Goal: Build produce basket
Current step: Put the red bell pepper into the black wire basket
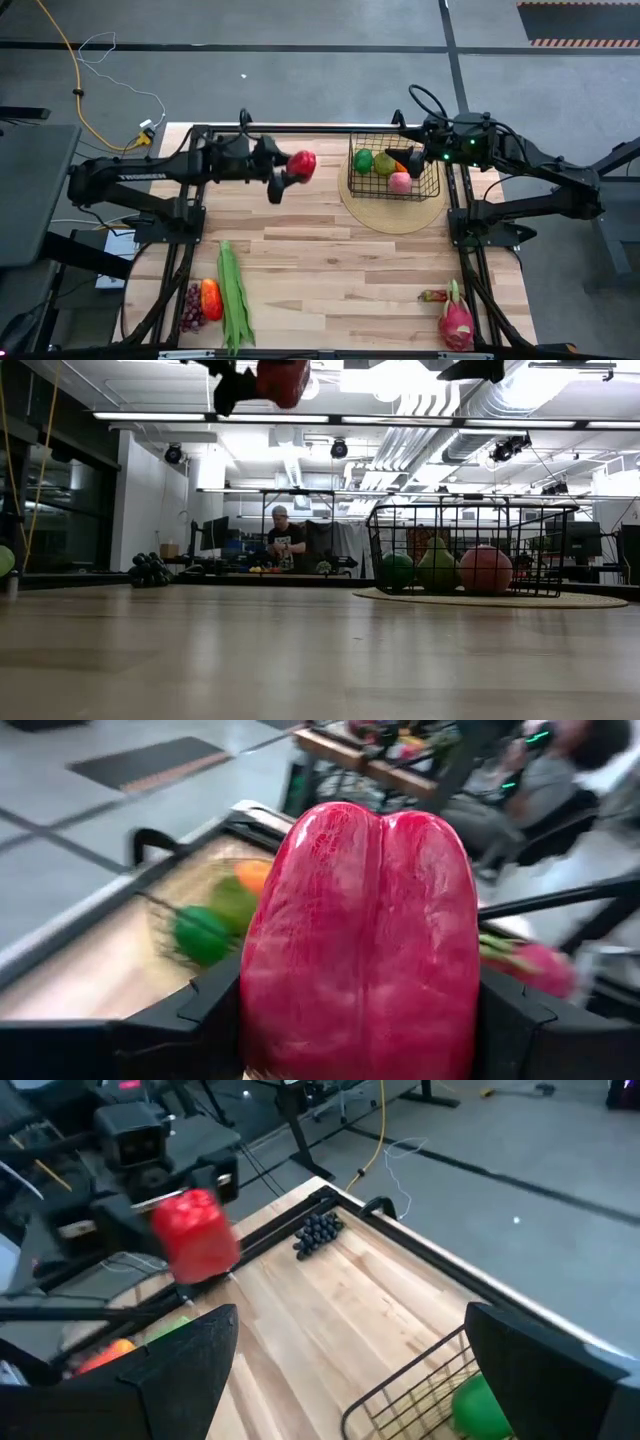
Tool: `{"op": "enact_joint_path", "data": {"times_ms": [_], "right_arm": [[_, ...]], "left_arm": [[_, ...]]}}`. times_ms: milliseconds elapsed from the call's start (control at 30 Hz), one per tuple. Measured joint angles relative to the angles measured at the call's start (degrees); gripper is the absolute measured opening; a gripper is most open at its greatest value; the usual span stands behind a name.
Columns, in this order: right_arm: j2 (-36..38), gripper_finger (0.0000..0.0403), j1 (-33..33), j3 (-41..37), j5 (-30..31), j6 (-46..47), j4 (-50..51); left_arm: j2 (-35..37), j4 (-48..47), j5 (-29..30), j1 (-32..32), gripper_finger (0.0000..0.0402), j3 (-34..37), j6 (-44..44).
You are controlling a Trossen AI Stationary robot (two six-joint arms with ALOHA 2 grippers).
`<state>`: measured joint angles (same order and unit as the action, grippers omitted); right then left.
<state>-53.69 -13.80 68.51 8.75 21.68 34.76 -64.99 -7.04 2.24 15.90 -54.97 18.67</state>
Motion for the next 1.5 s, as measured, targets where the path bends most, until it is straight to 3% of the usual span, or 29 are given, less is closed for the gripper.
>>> {"op": "enact_joint_path", "data": {"times_ms": [400, 800, 1100, 1267, 1500], "right_arm": [[-1.82, 0.0378, -0.92, 0.0, -0.48, 0.3, 0.01], [-2.29, 0.0378, -0.92, 0.0, -0.83, 1.91, -4.35], [-2.35, 0.0378, -0.94, 0.0, 0.61, 6.08, -8.54], [-4.95, 0.0378, -0.9, 0.0, -8.96, 3.45, -13.45], [-14.76, 0.0378, 2.89, 0.0, -18.8, -4.2, -21.31]], "left_arm": [[0.86, 9.19, 1.42, -5.17, 0.0244, 0.03, -0.28], [4.29, 8.4, 1.44, -5.22, 0.0244, 0.03, -2.59], [1.38, 6.75, 1.45, -5.07, 0.0244, 0.03, -5.41], [-0.8, 6.41, 0.83, -5.06, 0.0248, 0.03, -5.39], [-3.75, 6.97, -6.65, -5.07, 0.0256, 0.01, -2.33]]}}
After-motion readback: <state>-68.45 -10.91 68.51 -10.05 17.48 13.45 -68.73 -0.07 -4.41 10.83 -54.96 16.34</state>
